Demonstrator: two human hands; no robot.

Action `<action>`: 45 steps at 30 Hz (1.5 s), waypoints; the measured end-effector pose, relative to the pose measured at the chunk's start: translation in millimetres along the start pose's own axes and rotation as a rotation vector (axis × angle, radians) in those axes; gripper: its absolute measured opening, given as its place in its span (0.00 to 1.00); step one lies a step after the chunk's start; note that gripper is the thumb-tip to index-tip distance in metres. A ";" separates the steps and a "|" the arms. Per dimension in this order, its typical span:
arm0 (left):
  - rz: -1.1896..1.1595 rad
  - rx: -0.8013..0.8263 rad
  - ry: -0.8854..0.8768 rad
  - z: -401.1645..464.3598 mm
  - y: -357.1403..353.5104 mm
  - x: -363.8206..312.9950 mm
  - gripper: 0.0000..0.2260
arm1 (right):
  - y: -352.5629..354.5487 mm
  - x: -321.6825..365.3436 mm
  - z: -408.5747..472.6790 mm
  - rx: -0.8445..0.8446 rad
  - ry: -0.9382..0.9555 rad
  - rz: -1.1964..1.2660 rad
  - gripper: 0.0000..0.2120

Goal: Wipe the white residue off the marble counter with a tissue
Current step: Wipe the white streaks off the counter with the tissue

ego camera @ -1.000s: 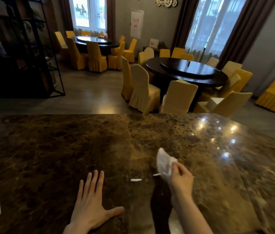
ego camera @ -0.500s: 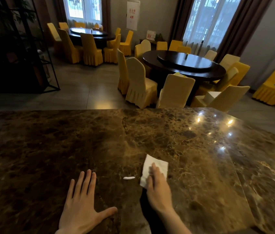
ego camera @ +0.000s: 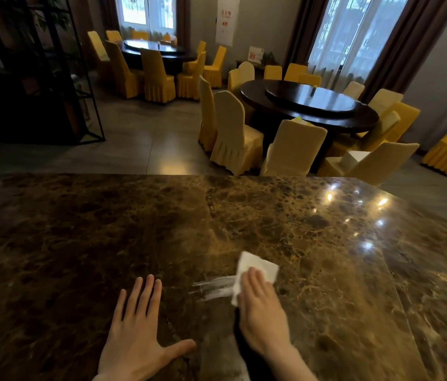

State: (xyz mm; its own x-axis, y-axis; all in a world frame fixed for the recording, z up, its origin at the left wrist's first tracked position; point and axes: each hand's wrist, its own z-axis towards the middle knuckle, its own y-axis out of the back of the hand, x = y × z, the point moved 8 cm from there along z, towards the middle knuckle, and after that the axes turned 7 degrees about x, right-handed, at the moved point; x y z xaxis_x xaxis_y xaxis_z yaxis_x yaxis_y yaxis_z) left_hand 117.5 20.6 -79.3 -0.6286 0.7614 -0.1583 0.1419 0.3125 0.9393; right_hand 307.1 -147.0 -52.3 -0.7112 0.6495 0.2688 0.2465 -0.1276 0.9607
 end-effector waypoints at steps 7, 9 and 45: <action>-0.006 -0.007 0.000 -1.5 1.7 -1.1 0.65 | 2.7 7.9 -0.5 0.003 -0.086 0.051 0.27; -0.002 -0.002 0.000 -1.2 1.9 -1.2 0.65 | -7.2 43.8 -2.7 0.041 0.079 0.078 0.27; -0.047 -0.097 -0.013 0.7 -3.6 3.3 0.63 | 21.4 40.8 -13.7 -0.050 0.262 0.159 0.23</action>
State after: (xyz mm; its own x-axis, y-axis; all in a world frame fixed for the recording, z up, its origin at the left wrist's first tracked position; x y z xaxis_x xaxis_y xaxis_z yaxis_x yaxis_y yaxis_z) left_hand 115.4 22.5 -83.5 -0.6224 0.7550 -0.2066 0.0371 0.2921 0.9557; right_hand 274.3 -133.5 -19.9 -0.8137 0.4039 0.4180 0.3396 -0.2532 0.9058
